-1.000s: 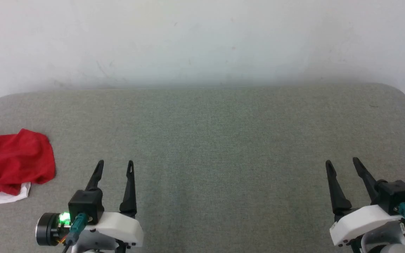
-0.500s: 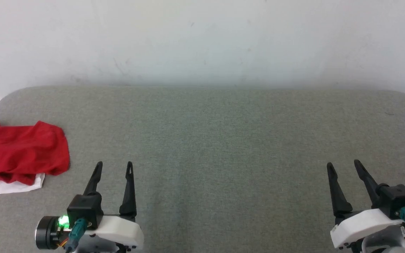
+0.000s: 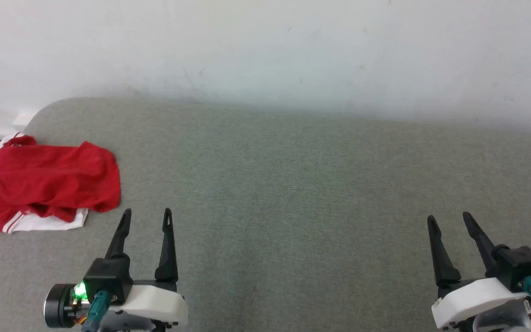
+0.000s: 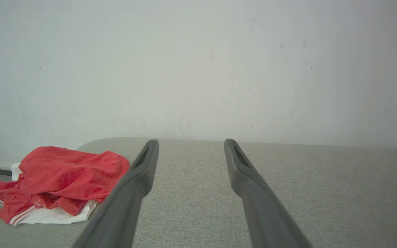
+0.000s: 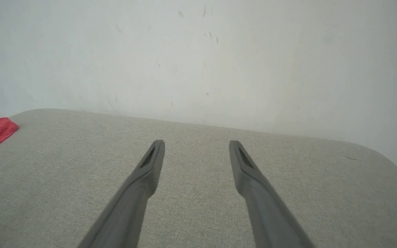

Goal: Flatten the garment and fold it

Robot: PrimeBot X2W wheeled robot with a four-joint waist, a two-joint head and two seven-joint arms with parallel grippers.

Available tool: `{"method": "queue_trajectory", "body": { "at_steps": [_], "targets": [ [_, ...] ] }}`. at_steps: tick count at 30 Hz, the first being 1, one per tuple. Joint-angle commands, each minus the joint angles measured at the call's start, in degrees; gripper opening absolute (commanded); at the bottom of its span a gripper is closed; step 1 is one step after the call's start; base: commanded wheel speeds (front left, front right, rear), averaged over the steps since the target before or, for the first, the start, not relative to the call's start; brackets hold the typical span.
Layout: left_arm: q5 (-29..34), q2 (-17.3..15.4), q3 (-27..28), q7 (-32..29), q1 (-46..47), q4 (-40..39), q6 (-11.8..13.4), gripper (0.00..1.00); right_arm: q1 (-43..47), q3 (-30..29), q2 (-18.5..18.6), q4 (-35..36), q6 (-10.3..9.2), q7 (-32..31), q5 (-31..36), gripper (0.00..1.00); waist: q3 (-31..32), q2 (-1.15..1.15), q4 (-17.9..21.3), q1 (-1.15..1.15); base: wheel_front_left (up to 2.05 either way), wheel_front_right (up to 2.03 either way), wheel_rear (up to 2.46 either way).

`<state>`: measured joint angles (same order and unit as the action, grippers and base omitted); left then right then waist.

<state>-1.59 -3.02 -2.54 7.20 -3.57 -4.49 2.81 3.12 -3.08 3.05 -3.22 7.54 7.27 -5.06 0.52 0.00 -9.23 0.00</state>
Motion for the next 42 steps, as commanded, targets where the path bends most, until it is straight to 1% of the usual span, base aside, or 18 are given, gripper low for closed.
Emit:
{"method": "queue_trajectory", "body": {
  "at_steps": [1,15,27,42],
  "targets": [
    [-0.35,0.07,-0.23,0.77,-1.04,-0.45,0.54,1.00,0.60,0.02,-0.09,-0.23,-0.03,0.72,-0.34,1.00,-0.09,0.00,-1.63,0.00,0.00,0.00,0.00],
    [-0.28,0.09,-0.14,2.44,-1.90,-1.72,0.91,1.00,0.94,1.30,-0.11,-0.96,-0.03,2.39,-1.16,1.00,0.41,0.00,-7.73,0.00,0.00,0.00,0.00],
    [-0.93,0.10,0.03,3.88,-2.95,-2.53,1.73,1.00,0.57,2.38,-0.12,-1.57,-0.04,3.82,-0.78,1.00,0.45,0.00,-12.59,0.00,0.00,0.00,0.00],
    [-1.71,0.12,-0.22,5.56,-4.07,-3.32,2.61,1.00,0.69,3.24,-0.14,-2.55,-0.05,5.49,-1.06,1.00,0.61,0.00,-16.98,0.00,0.00,0.00,0.00]
  ]
}}
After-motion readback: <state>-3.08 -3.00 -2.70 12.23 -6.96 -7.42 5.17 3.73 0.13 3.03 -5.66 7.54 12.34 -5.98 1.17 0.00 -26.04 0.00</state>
